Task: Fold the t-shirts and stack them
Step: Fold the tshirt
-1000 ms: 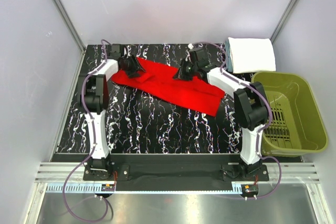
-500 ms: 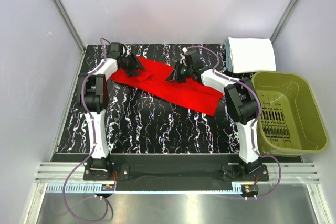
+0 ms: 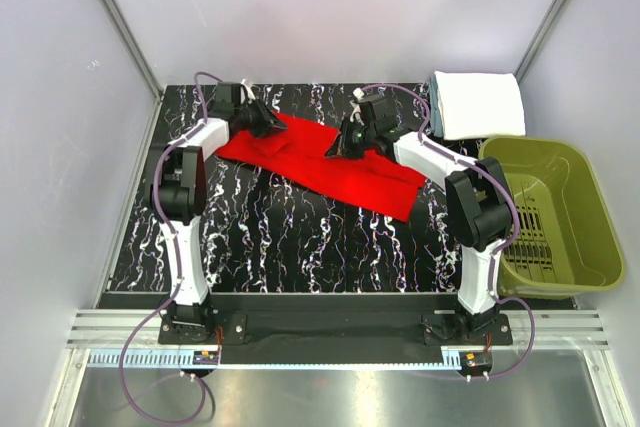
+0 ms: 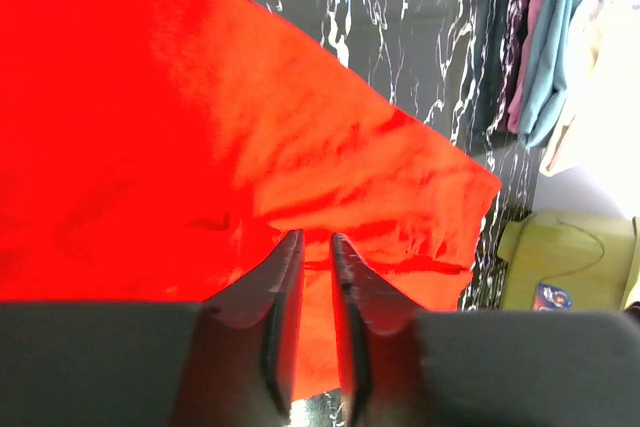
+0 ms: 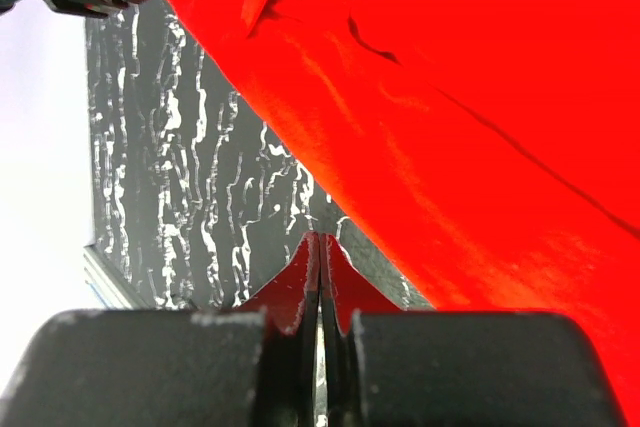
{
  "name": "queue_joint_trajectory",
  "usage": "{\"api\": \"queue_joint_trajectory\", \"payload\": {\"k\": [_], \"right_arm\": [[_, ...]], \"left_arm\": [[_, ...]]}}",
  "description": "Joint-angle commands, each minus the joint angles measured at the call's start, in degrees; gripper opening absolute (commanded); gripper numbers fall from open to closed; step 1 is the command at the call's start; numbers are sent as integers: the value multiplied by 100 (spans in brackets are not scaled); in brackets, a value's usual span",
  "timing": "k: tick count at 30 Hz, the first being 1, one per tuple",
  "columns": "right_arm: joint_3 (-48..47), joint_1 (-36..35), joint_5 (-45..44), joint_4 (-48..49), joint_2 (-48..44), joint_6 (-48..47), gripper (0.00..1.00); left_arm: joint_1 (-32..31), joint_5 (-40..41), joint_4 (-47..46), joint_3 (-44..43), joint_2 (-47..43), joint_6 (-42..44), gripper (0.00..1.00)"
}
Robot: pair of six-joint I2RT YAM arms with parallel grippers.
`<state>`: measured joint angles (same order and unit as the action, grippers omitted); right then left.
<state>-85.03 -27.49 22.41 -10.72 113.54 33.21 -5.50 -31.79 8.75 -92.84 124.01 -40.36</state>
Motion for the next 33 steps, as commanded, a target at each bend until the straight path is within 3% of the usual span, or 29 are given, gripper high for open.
{"api": "queue_joint_trajectory", "payload": {"k": [1, 3, 7, 12, 19, 21, 25, 33], "right_arm": [[22, -64, -185, -167, -393, -236, 1], [22, -64, -220, -202, -464, -289, 1], [-4, -55, -422, -360, -499, -368, 1], [162, -55, -519, -431, -666, -351, 1], [338, -55, -712, -571, -1061, -350, 2], [312, -64, -756, -676, -1132, -359, 2], [452, -55, -852, -756, -1228, -394, 2], [945, -46, -1643, -1291, -1334, -746, 2]], "left_arm": [[-57, -169, -506, 108, 158, -156, 19], [-100, -213, -585, 64, 325, -235, 14], [-250, -161, -586, 99, 475, -236, 13], [-268, 207, -814, 521, 352, -271, 16], [-294, -107, -858, 362, 502, -288, 20], [-285, -134, -955, 433, 301, -350, 26], [-233, 199, -227, 275, -235, -17, 43], [259, 971, 469, 1284, -1589, 538, 45]]}}
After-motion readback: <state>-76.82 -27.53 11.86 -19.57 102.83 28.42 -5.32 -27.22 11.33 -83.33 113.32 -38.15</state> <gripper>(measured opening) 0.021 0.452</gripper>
